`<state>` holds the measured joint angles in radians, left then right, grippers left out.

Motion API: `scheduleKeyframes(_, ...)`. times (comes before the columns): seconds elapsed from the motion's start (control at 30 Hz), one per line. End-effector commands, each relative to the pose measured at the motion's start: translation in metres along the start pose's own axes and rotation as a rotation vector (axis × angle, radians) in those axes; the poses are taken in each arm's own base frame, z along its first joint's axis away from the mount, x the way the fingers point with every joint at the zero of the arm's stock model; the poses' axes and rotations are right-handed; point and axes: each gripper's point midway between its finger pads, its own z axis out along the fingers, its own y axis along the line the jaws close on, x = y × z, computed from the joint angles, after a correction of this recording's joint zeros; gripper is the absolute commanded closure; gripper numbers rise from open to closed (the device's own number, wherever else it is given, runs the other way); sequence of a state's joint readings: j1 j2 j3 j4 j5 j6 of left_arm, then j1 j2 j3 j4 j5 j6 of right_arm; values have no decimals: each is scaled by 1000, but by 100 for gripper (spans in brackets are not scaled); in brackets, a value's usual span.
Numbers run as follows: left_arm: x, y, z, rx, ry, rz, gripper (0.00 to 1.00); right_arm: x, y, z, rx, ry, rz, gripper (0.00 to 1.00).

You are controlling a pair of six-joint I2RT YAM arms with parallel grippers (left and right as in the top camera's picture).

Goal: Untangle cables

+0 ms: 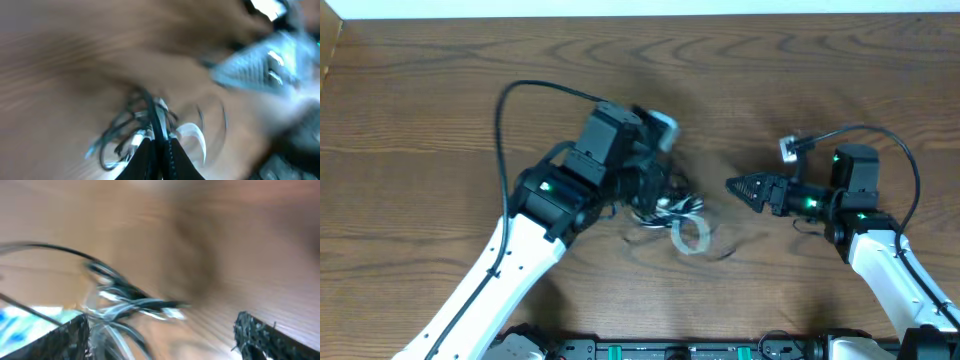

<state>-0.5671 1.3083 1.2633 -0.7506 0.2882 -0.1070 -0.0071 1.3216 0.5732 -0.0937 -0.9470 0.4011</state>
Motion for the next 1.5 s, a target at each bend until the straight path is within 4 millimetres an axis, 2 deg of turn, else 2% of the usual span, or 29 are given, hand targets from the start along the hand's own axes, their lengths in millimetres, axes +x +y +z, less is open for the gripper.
scheduleKeyframes(0.0,-28,30,-12,-152,-124,-204,93,-4,-51,-10,287,-59,34,8)
scheduleKeyframes(0.1,-30,1,-7,8,-102,-82,93,-2,-49,-9,271,-41,-21,8)
scheduleKeyframes(0.13,-23,-22,-6,142,-67,22,93,-5,-38,-6,216,-42,-86,8)
scheduleKeyframes(0.17,-21,-30,-6,195,-54,48,93,-7,-32,-5,182,-43,-109,9)
scheduleKeyframes(0.33,-17,-54,-7,342,-29,61,93,-10,-6,-2,53,-32,-252,11)
scheduleKeyframes(0.57,-12,-82,-20,527,-16,120,93,-15,-4,-2,51,-48,-407,14)
scheduleKeyframes(0.67,-11,-85,-22,549,-13,120,93,-8,1,1,26,-24,-403,14)
scheduleKeyframes(0.83,-16,-86,-23,552,-28,106,92,23,22,14,-76,88,-396,15)
scheduleKeyframes(0.97,-20,-87,-23,554,-39,98,92,51,33,21,-135,181,-465,21)
scheduleKeyframes(1.07,-19,-87,-23,555,-36,89,92,63,41,25,-171,221,-509,23)
scheduleKeyframes(1.3,-18,-95,-29,612,-25,84,93,65,50,30,-201,218,-589,23)
scheduleKeyframes(1.47,-39,-85,-31,590,-87,4,93,67,44,33,-161,228,-587,23)
